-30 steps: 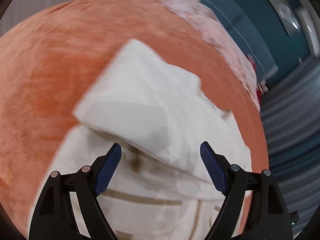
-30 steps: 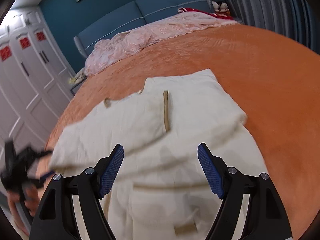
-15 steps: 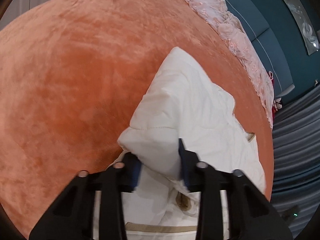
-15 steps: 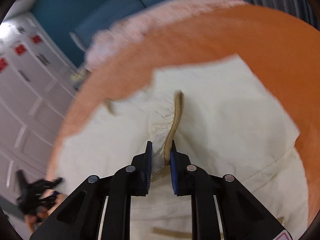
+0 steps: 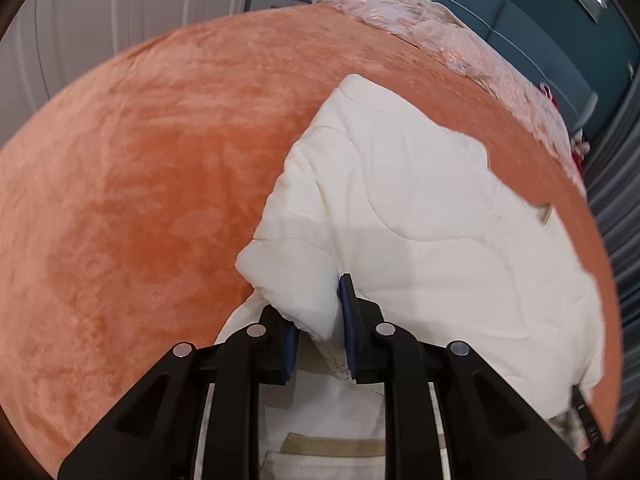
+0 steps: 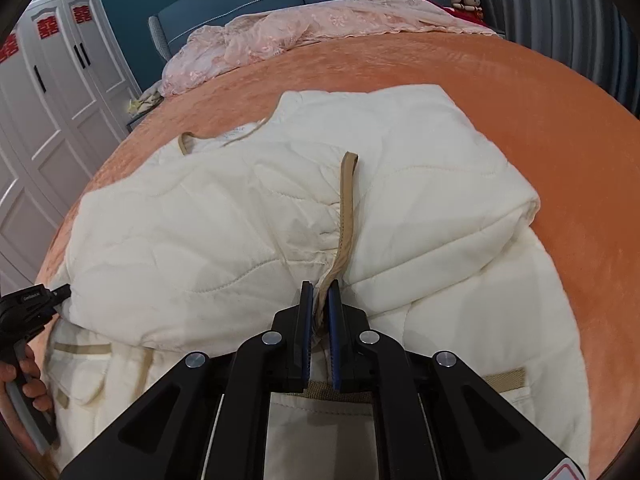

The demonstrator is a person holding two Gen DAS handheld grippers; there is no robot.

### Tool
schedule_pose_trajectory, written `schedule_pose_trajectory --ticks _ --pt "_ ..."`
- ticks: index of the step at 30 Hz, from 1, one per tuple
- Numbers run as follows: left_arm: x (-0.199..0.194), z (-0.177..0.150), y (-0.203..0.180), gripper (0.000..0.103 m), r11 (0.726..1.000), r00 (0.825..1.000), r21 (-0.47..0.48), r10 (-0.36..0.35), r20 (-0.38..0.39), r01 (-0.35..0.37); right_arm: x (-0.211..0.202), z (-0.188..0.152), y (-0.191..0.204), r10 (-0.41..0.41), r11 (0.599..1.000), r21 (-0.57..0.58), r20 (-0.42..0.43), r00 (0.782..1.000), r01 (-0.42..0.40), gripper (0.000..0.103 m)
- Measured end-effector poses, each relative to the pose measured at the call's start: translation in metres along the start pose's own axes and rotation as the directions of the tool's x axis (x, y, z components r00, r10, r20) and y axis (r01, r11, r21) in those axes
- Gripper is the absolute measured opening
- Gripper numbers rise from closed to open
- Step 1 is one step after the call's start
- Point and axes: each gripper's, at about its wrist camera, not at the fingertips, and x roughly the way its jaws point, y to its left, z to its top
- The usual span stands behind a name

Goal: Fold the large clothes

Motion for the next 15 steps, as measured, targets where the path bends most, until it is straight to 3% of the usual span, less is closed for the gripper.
schedule_pose_trajectory --ticks 6,11,15 --pt "0.004 -0.018 -0.011 0.021 0.993 0.993 0.093 0.065 0.097 -0.074 0.005 -0.009 0.0 -0.02 1.0 -0.017 0.006 1.0 0.02 0.007" --pt "-0.006 -0.015 -0.016 0.023 0.987 0.993 0.13 0.088 0.079 -0.098 -0.009 -0.003 -0.005 -0.002 0.999 0.038 0.007 1.0 0.002 0.008" --pt "-0.048 -0.008 -0.012 0.033 0.988 0.996 0.136 0.063 0.064 -0.071 -0.061 0.007 0.0 -0.026 0.998 0.054 0.139 0.99 0.018 0.013"
